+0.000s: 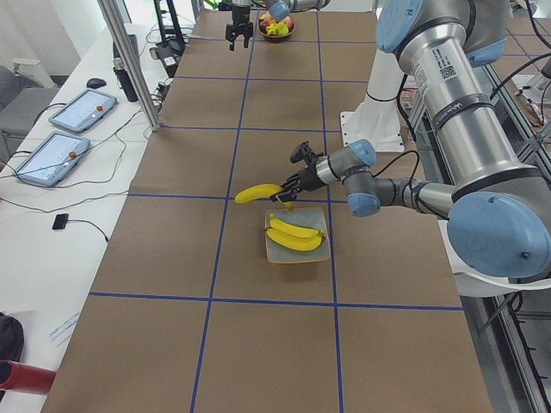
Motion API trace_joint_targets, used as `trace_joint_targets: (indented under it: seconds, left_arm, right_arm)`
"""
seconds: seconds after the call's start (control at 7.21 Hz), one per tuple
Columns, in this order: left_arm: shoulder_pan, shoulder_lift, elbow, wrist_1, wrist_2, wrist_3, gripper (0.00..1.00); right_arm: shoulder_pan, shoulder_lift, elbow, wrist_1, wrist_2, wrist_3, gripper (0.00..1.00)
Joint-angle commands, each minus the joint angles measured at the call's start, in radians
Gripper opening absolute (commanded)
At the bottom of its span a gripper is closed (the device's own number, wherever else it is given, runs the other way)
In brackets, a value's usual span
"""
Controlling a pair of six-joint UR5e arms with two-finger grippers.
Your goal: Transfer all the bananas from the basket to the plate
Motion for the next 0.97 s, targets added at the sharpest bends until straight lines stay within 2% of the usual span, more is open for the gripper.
trace_joint_targets:
  seconds: [0.0, 0.14, 0.56, 0.83]
  left_arm:
    - [0.023, 0.002, 0.000, 0.040, 0.069, 0.109, 0.00]
    - [0.041, 0.002, 0.000, 0.092, 0.127, 0.146, 0.00]
    - [0.153, 0.001, 0.000, 0.140, 0.186, 0.180, 0.00]
    - [0.227, 0.002, 0.001, 0.186, 0.262, 0.180, 0.00]
  right_arm:
    - [-0.001, -0.019, 0.014, 0.000, -0.004, 0.000, 1.00]
    - [-0.004, -0.020, 0.013, 0.000, -0.004, 0.000, 1.00]
    - [-0.004, -0.036, 0.016, 0.002, -0.004, 0.000, 1.00]
    - [-0.004, -0.063, 0.051, 0.002, -0.006, 0.000, 1.00]
